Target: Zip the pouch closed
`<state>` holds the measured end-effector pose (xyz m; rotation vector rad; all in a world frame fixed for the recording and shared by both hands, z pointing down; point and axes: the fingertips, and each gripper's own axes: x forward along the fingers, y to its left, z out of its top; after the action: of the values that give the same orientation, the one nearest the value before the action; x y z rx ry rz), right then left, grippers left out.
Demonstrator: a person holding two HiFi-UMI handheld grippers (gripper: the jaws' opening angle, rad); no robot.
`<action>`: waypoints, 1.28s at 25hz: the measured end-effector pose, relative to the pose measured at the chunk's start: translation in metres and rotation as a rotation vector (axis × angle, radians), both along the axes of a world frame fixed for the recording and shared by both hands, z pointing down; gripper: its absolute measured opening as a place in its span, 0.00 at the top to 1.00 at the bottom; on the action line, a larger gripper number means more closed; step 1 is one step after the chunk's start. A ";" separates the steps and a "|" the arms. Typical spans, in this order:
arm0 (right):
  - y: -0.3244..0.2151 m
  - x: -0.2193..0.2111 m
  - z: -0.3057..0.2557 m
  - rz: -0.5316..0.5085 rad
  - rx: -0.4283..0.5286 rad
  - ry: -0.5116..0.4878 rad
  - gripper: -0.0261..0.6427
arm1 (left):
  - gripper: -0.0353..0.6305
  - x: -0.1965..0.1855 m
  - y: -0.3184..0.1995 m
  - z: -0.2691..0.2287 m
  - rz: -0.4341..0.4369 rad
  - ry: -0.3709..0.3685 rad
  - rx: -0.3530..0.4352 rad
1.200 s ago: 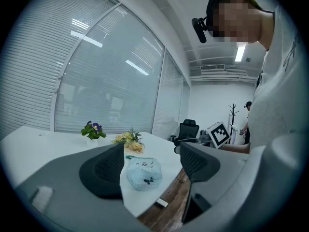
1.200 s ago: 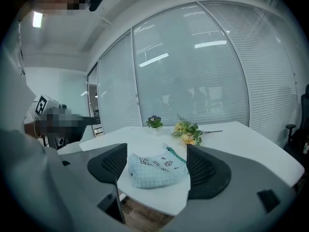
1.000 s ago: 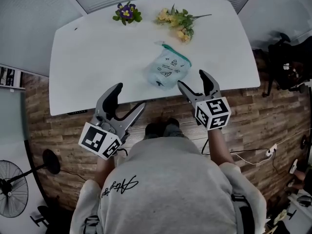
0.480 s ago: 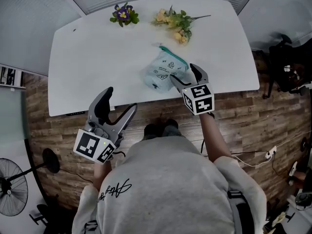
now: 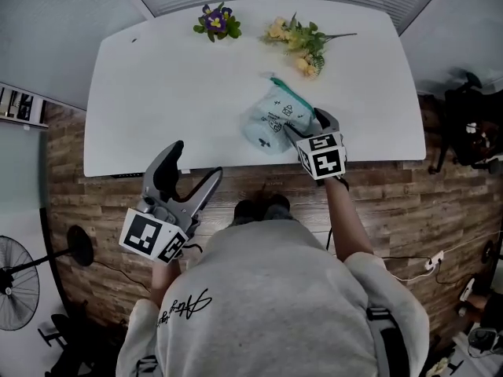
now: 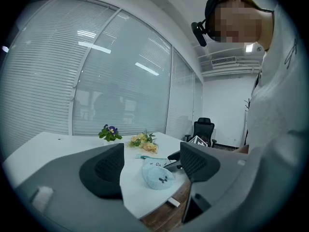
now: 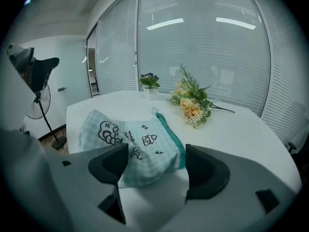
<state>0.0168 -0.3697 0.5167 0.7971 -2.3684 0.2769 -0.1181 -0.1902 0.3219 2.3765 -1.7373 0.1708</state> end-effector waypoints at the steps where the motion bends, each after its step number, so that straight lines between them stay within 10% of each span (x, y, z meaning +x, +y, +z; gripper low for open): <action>1: 0.000 0.000 0.002 -0.003 -0.001 0.010 0.43 | 0.42 -0.001 0.001 0.000 -0.004 0.000 -0.001; 9: 0.003 -0.001 0.010 -0.023 0.046 0.070 0.57 | 0.42 -0.007 0.005 0.000 -0.014 -0.007 -0.006; 12: 0.003 0.002 0.011 -0.040 0.079 0.120 0.82 | 0.42 -0.008 0.007 -0.001 -0.009 -0.008 -0.004; 32: 0.049 -0.018 -0.075 -0.067 0.247 -0.167 0.88 | 0.42 -0.026 0.020 0.007 0.077 0.024 0.004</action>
<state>-0.0007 -0.3203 0.4416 0.8327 -2.6162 0.0230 -0.1444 -0.1703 0.3291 2.4396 -1.6391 0.1493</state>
